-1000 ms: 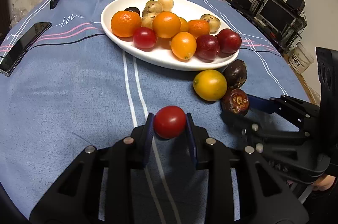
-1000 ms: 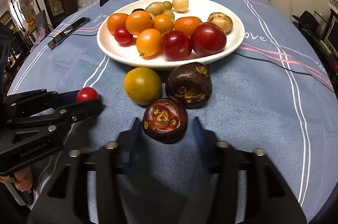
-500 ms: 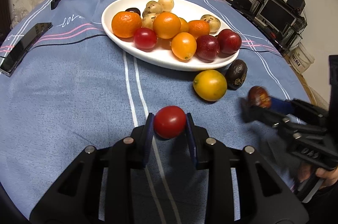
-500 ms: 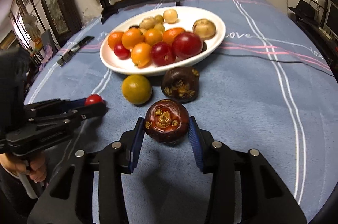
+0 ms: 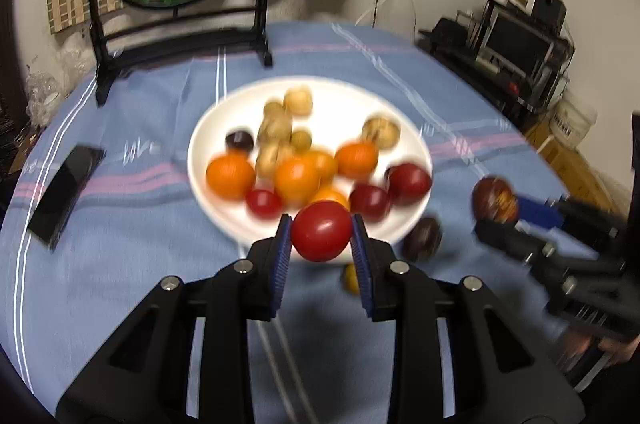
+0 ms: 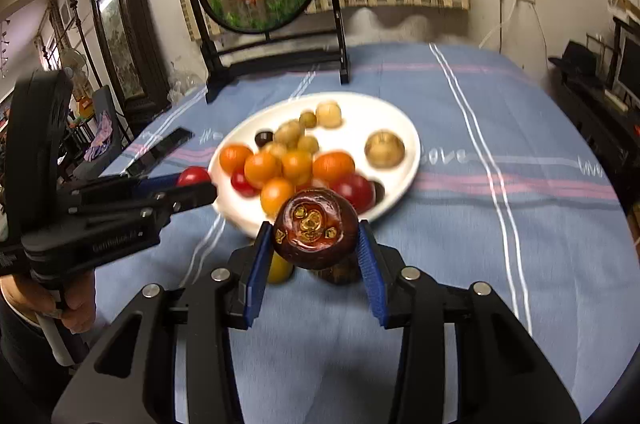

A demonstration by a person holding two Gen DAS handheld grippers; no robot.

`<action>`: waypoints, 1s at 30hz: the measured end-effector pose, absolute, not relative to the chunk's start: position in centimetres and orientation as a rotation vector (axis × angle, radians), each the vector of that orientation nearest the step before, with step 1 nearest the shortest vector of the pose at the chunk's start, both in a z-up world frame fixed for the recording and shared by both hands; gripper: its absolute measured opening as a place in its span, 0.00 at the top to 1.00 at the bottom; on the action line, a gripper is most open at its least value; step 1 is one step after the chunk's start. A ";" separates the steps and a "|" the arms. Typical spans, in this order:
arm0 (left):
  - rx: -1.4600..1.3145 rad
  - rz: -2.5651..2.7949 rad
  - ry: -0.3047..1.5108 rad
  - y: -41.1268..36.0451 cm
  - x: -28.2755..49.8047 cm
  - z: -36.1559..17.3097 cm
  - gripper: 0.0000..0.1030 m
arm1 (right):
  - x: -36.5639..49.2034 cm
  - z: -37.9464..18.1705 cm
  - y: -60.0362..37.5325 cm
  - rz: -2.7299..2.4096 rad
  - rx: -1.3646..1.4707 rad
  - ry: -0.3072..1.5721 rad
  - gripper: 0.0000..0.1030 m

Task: Organize fruits
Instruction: 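Place the red tomato and dark brown fruit on the plate and open both tools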

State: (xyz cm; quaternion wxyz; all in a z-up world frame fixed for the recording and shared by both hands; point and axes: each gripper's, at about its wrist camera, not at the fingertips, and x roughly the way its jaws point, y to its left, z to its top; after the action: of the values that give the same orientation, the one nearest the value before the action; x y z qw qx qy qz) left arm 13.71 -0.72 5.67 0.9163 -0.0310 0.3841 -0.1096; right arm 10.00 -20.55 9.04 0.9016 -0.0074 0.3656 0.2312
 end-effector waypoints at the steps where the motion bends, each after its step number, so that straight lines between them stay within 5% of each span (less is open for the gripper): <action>1: -0.091 -0.219 0.783 -0.6 14.5 6.1 0.71 | 10.4 9.2 -20.4 0.476 -0.014 0.750 0.59; 22: -0.130 -0.079 0.859 1.2 23.2 3.2 0.70 | 22.0 5.5 -16.2 0.383 -0.054 0.832 0.58; 25: -0.133 -0.072 0.857 1.4 23.2 2.9 0.41 | 22.2 5.2 -16.5 0.358 -0.035 0.832 0.46; 30: -0.143 -0.056 0.790 1.7 22.1 4.2 0.32 | 21.2 5.8 -17.6 0.353 -0.003 0.799 0.41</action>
State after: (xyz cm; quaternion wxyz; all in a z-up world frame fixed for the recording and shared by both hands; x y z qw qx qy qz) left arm 22.07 1.66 4.18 0.9200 -0.0698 0.3846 -0.0274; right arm 21.21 -17.59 5.82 0.9061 -0.0016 0.3868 0.1711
